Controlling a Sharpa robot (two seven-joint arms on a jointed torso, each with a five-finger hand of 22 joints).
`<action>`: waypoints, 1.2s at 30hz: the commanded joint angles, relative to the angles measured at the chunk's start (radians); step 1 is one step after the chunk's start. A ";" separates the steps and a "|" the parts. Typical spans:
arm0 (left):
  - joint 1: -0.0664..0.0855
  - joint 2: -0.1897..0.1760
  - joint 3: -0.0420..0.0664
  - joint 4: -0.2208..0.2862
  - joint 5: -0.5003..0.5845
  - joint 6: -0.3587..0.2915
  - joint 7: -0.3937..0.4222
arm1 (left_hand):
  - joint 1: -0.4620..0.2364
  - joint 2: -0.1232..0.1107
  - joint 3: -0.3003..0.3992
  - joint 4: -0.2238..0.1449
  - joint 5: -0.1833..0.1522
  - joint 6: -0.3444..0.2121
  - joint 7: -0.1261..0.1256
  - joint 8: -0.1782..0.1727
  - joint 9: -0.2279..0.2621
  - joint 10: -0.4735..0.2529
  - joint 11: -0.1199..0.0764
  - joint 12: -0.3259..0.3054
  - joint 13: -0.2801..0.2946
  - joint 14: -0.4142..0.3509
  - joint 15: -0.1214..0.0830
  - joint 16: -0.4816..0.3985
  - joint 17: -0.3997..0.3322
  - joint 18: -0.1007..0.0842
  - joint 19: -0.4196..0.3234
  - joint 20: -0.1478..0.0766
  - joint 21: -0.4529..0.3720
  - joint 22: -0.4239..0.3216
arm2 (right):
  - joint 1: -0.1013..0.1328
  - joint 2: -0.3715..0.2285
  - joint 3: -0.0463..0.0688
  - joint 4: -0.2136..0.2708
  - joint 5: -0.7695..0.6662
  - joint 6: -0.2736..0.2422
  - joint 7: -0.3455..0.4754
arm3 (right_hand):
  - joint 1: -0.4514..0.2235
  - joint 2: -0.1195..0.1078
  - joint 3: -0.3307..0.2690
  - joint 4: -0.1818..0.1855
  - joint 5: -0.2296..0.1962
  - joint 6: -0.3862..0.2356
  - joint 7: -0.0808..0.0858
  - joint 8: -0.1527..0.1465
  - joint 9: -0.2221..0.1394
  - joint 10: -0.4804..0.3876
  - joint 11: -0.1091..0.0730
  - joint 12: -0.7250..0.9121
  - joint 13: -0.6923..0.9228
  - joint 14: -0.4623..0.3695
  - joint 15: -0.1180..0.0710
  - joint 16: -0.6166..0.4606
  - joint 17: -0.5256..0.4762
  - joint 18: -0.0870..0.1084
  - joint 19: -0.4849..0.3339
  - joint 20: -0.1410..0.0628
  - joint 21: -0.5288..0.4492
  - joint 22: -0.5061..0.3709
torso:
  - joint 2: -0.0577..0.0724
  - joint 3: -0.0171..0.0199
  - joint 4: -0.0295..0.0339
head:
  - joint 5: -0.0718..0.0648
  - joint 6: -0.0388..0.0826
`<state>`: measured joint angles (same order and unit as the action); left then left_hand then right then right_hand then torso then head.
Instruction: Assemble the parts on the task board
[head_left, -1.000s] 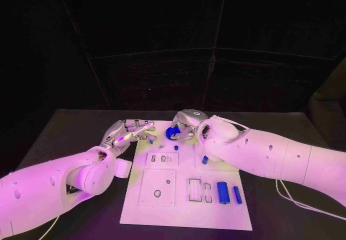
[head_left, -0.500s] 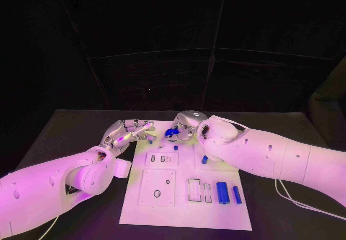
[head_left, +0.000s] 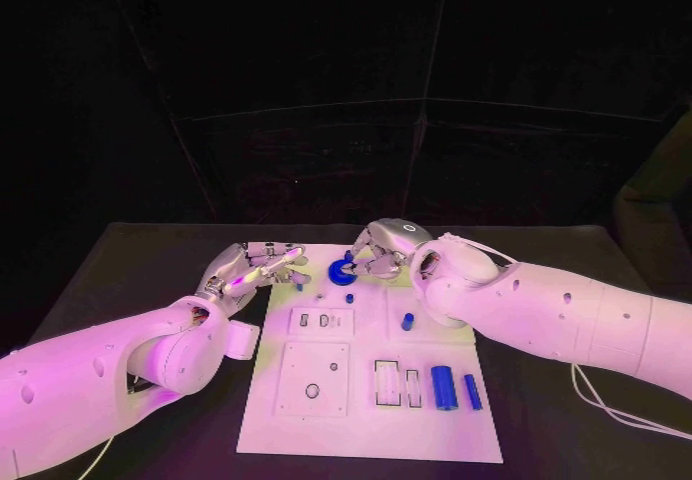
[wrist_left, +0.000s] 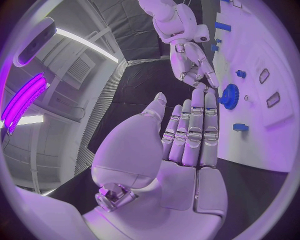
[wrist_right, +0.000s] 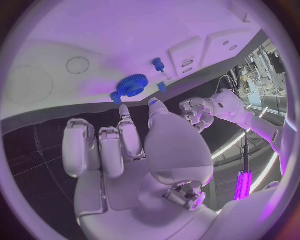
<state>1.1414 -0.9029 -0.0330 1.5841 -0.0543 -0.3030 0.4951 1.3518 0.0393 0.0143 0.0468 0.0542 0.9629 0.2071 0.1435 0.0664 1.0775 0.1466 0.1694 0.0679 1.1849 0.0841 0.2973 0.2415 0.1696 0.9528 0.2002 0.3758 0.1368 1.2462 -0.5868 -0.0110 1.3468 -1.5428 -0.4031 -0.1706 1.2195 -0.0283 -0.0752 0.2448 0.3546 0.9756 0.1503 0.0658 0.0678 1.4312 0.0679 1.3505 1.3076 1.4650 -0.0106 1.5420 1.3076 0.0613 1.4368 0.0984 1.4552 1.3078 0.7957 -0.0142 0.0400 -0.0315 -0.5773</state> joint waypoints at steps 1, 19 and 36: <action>0.002 -0.003 0.001 0.002 0.000 0.012 0.004 | 0.000 0.007 0.001 -0.005 0.001 0.006 0.004 -0.006 0.000 0.004 0.001 -0.006 -0.001 0.005 0.003 -0.007 0.001 0.014 0.009 0.001 -0.005 -0.001 | 0.002 -0.062 0.000 0.053 0.177 -0.111 0.195 | 0.024 -0.005 -0.005 -0.014 0.006 0.007 0.000 0.002 0.001 0.001 -0.003 -0.004 0.067 0.090 0.002 0.000 0.189 -0.005 0.001 0.000 0.001 -0.006 | -0.003 0.0028 -0.0061 | -0.003 0.002; 0.001 0.004 0.000 -0.003 0.000 0.021 0.009 | 0.004 0.007 0.003 -0.010 0.001 0.006 0.003 -0.007 0.000 0.005 0.000 -0.009 -0.001 0.005 0.003 -0.009 0.003 0.014 0.010 0.001 -0.006 -0.002 | 0.001 -0.348 0.000 0.040 0.362 0.055 0.329 | 0.221 -0.037 -0.018 -0.151 -0.057 -0.032 0.009 0.000 -0.001 -0.019 0.003 -0.034 0.048 0.094 0.007 0.008 0.213 -0.001 -0.014 0.005 -0.012 -0.027 | -0.008 0.0141 -0.0170 | -0.034 0.012; -0.001 0.011 -0.001 -0.012 0.000 0.020 0.009 | 0.009 0.008 0.006 -0.016 0.001 0.007 0.002 -0.009 0.000 0.007 -0.001 -0.011 -0.001 0.005 0.002 -0.012 0.006 0.014 0.010 0.000 -0.007 -0.004 | -0.044 -0.333 0.000 -0.053 0.378 0.087 0.366 | 0.230 -0.029 -0.015 -0.158 -0.054 -0.028 0.009 0.002 0.000 -0.021 0.003 -0.038 0.046 0.094 0.007 0.008 0.212 0.000 -0.015 0.005 -0.012 -0.028 | -0.007 0.0093 -0.0141 | -0.035 0.004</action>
<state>1.1394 -0.8936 -0.0344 1.5717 -0.0542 -0.2959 0.4948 1.3555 0.0429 0.0200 0.0354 0.0542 0.9629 0.2071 0.1396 0.0664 1.0775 0.1466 0.1615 0.0679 1.1849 0.0841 0.2894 0.2464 0.1695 0.9555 0.2029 0.3758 0.1348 1.2026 -0.9207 -0.0117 1.2961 -1.1796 -0.3346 0.1697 1.4427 -0.0573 -0.0882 0.0927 0.2998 0.9497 0.1607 0.0658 0.0666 1.4165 0.0715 1.3187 1.3085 1.4650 -0.0107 1.5459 1.3074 0.0617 1.4276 0.0998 1.4473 1.2796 0.7877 -0.0037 0.0256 -0.0654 -0.5715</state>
